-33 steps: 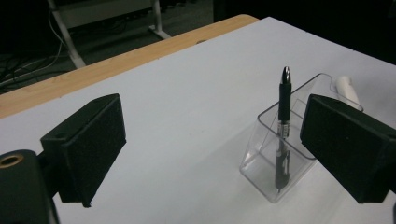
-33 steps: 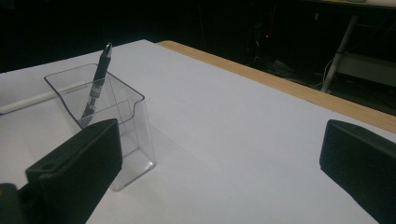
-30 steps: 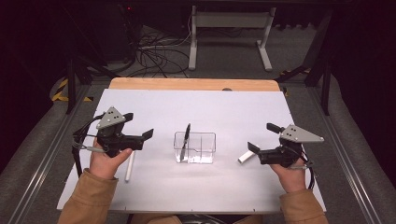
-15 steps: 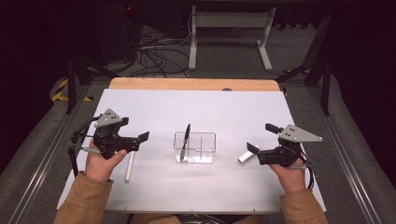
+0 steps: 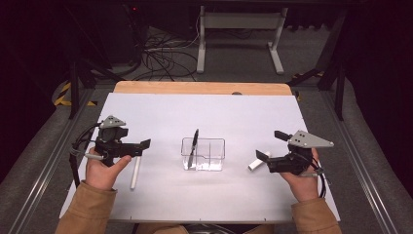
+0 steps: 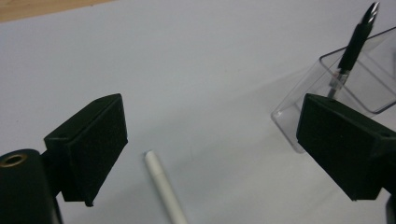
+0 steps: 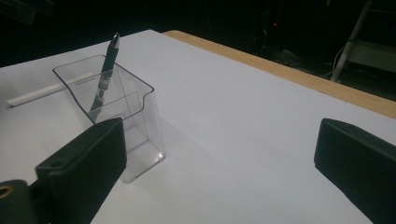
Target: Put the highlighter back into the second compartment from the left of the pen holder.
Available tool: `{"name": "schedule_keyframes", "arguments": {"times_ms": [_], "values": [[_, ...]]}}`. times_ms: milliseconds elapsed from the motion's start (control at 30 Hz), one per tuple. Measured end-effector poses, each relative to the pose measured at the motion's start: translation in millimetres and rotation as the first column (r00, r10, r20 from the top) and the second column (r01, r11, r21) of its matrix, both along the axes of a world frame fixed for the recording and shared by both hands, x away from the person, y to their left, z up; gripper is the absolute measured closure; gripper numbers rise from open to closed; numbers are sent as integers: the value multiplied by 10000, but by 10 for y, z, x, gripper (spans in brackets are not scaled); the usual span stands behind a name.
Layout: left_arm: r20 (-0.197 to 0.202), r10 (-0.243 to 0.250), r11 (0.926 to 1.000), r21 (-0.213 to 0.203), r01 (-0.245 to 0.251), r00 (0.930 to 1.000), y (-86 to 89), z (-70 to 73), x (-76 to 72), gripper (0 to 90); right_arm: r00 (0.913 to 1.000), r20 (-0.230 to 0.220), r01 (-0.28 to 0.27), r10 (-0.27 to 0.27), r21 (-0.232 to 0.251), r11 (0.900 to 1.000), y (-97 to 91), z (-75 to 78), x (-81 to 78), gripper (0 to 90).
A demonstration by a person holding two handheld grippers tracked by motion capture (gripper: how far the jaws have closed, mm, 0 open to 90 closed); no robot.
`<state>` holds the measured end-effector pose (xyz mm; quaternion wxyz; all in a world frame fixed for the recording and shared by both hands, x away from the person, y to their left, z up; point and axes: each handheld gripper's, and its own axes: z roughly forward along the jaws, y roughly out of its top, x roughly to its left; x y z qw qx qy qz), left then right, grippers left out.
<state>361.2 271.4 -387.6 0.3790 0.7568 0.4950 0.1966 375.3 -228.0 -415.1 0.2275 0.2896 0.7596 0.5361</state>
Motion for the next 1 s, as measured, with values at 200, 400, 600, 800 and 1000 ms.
{"name": "schedule_keyframes", "arguments": {"times_ms": [200,400,600,800,1000], "values": [[-485,478,9986,236,-467,9977,13,-55,19,136,10000,81,-7,8,-76,10000,16,5,-10,25],[-1226,733,9970,323,-699,9897,43,-105,52,156,9999,104,25,-22,-265,9996,39,10,-23,25],[-1728,1003,9939,621,-907,9798,57,-151,78,189,9996,256,133,-123,-382,9992,62,15,-36,18],[-2057,1067,9931,708,-940,9728,64,-197,96,189,9991,276,324,-311,-471,9984,95,13,-39,18],[-2207,1095,9931,654,-973,9692,72,-225,107,179,9970,226,747,-739,-390,9964,139,10,-25,19]]}}
